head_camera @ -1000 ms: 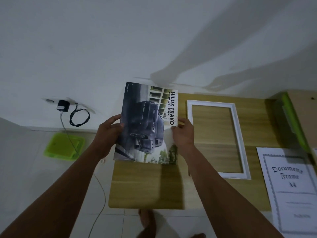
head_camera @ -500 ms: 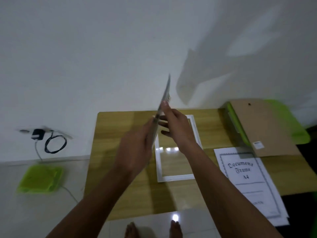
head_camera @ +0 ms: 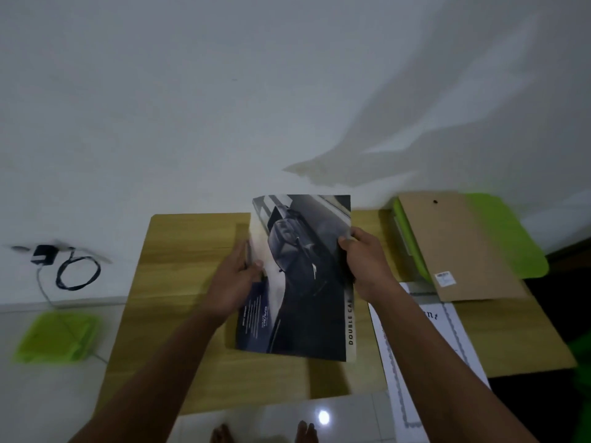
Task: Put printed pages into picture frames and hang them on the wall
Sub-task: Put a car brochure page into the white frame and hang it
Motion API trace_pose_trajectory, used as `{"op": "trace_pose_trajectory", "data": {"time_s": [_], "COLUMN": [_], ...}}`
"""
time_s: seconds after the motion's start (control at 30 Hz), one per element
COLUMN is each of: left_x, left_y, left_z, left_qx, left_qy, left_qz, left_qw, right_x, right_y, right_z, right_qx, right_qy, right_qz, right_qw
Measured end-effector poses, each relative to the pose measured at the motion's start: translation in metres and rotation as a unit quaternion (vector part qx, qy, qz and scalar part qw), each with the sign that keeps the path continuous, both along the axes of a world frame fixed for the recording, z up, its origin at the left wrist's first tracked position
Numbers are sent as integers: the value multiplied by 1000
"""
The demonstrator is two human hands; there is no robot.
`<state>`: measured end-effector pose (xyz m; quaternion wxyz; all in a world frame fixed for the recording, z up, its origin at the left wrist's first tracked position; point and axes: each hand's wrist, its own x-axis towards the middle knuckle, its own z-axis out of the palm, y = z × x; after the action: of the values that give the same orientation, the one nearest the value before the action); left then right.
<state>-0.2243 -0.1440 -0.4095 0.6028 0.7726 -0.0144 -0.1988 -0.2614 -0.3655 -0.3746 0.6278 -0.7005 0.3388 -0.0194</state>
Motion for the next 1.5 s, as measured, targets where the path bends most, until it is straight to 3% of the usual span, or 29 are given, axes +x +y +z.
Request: {"op": "trace_pose_trajectory", "data": {"time_s": [0.17,0.3,0.47,0.77,0.83,0.97,1.03,1.33,1.5], "left_x": [4,-1,11,27,28,30,32,37,38], "left_y": [-3,-16,-24,-35,-35,-35,-36,-36,-36], "left_z": [-47,-74,-100,-115,-116,-122,-123,-117,-115], "left_qx": [85,181,268,331,352,373,396,480,478], "left_qy": [-16,-72,-67,-103,-118,-122,-126,-170,-169], "left_qz": [79,81,43,52,18,-98,-119,-208,-204], "left_qw": [993,977,960,936,928,915,902,835,837], "right_x": [3,4,10,34,33,24,21,23,25], "right_y": [-21,-25,-29,-34,-37,-44,-45,-43,-42], "right_z": [-36,-80,-117,-145,-148,-160,-165,-170,-167], "right_qx": [-60,-135,-214,-299,-353,-447,-464,-472,-473], "right_qy": [-3,49,100,79,62,62,68,59,55], "right_qz": [0,105,130,163,207,358,387,366,365], "right_qw": [998,984,963,937,910,817,794,800,800]}}
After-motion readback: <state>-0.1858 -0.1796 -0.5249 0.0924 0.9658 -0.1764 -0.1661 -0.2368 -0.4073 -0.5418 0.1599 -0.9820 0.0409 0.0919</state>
